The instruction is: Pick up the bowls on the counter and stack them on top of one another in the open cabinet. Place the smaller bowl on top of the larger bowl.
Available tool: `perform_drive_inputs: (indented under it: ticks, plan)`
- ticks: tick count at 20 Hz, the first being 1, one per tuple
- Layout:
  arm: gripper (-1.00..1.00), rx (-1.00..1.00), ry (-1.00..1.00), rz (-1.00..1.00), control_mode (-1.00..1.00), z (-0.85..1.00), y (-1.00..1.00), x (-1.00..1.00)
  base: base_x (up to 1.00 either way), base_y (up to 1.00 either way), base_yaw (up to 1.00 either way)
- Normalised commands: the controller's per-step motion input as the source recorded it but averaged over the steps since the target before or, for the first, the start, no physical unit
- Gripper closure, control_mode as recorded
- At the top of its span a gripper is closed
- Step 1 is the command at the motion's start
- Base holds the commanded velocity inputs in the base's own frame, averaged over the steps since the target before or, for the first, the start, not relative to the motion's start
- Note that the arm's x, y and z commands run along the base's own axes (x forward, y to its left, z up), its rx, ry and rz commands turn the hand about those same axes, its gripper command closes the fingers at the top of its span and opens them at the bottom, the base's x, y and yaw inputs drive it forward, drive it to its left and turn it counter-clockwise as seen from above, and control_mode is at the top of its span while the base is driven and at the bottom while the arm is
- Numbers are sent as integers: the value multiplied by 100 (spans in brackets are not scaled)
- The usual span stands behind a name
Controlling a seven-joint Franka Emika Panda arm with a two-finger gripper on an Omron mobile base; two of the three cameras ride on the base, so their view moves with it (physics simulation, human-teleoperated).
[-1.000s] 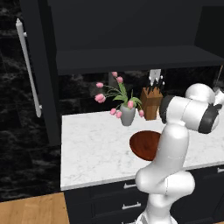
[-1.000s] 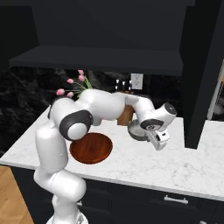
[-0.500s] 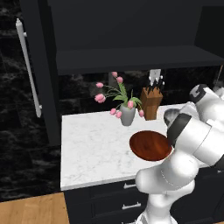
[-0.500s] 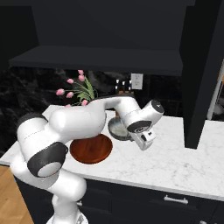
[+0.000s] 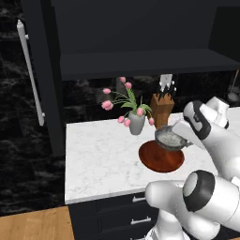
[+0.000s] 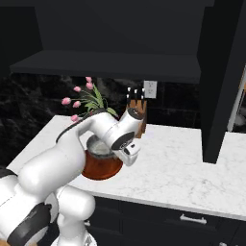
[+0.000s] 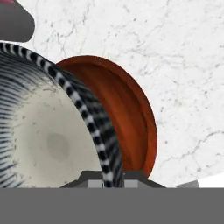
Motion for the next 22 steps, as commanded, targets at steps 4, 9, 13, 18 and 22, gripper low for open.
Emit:
perform_drive_inputs:
  ticks: [4,9,13,18,22]
  plan:
    - [100,-3,2,10,-100,-11,51,-3,0,0,0]
    - [100,-2,-1,0,-100,-34,0,18,0,0,0]
    - [100,0,3,0,-100,-36,0,39,0,0,0]
    - [-100,0,3,0,-100,-10,0,39,0,0,0]
    - [-100,5,1,0,-100,37,-11,5,0,0,0]
